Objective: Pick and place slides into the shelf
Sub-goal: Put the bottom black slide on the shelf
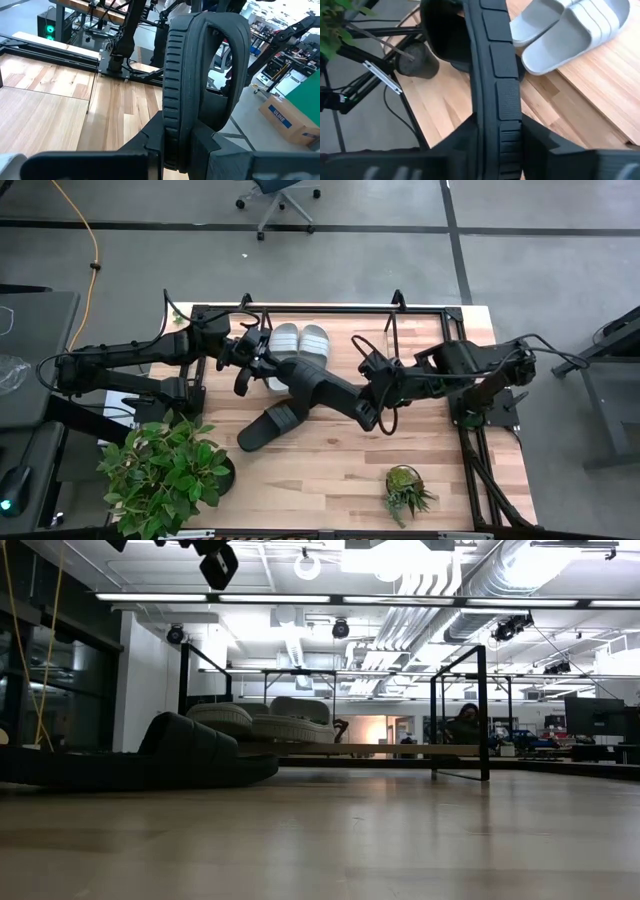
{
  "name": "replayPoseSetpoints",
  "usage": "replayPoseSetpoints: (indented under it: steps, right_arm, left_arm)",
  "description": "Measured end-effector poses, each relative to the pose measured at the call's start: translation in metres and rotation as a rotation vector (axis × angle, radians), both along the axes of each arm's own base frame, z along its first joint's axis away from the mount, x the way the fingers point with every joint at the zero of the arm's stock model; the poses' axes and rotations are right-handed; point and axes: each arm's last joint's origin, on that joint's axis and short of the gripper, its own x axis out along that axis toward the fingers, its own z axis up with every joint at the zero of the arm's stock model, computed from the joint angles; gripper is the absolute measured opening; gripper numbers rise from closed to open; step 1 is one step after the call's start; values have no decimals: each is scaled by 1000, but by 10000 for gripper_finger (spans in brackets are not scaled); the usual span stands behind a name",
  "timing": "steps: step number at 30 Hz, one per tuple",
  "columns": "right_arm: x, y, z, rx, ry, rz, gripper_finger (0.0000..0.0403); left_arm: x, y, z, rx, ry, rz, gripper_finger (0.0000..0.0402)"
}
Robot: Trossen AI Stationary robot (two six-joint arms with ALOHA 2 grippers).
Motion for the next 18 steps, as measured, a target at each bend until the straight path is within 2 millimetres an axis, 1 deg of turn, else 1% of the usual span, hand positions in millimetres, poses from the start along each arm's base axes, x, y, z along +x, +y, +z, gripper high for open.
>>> replayPoseSetpoints:
  steps: [3,5,13,18]
  right_arm:
    - [0,1,-1,2,5,-2,51]
    - [-1,2,-1,-1,3,-1,37]
    - [-4,7,-1,-30,-12,-69,36]
    - [-14,12,2,-51,-30,-135,36]
  left_arm:
    - [0,0,0,2,-4,0,37]
    - [0,0,1,3,-7,0,37]
    - [0,0,2,7,-17,0,38]
    - [1,0,4,26,-37,-28,38]
